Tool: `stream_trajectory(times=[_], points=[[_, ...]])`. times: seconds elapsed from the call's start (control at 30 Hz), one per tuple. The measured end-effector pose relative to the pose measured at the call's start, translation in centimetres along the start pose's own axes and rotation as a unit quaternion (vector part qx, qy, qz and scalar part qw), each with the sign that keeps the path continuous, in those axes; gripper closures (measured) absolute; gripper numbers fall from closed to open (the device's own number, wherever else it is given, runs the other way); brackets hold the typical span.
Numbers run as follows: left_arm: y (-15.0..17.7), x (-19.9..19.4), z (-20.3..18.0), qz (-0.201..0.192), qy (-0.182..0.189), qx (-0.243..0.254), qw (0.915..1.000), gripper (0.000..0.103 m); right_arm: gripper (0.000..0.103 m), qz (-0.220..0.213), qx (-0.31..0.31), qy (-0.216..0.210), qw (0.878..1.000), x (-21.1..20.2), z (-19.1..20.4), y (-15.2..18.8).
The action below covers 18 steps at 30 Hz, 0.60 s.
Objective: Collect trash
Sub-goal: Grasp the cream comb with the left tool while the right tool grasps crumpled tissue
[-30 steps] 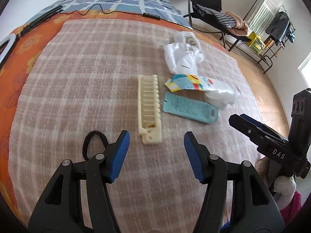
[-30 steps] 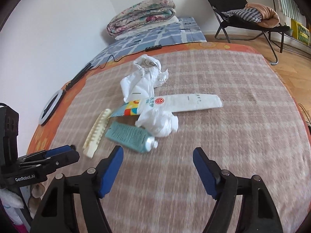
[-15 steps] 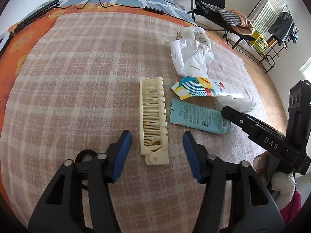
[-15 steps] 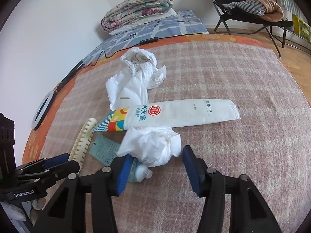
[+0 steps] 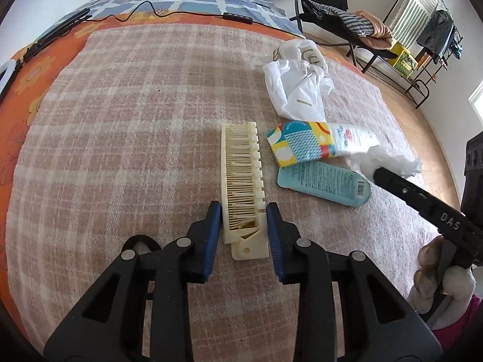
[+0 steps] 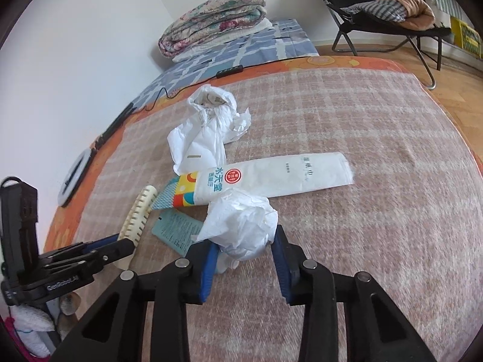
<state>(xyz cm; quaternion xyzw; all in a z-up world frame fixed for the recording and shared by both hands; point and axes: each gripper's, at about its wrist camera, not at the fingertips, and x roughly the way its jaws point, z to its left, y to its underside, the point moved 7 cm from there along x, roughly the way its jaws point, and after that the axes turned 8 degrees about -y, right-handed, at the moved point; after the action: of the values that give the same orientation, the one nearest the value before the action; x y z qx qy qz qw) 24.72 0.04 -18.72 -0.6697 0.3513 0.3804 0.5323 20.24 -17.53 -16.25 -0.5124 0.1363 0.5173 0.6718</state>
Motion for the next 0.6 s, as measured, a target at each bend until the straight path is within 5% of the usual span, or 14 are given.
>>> stream_trajectory(times=[0.6], points=[[3.2, -6.1, 0.4, -0.024, 0.002, 0.021, 0.9995, 0.076, 0.068, -0.019, -0.03, 0.005, 0.999, -6.9, 2.1, 3.0]])
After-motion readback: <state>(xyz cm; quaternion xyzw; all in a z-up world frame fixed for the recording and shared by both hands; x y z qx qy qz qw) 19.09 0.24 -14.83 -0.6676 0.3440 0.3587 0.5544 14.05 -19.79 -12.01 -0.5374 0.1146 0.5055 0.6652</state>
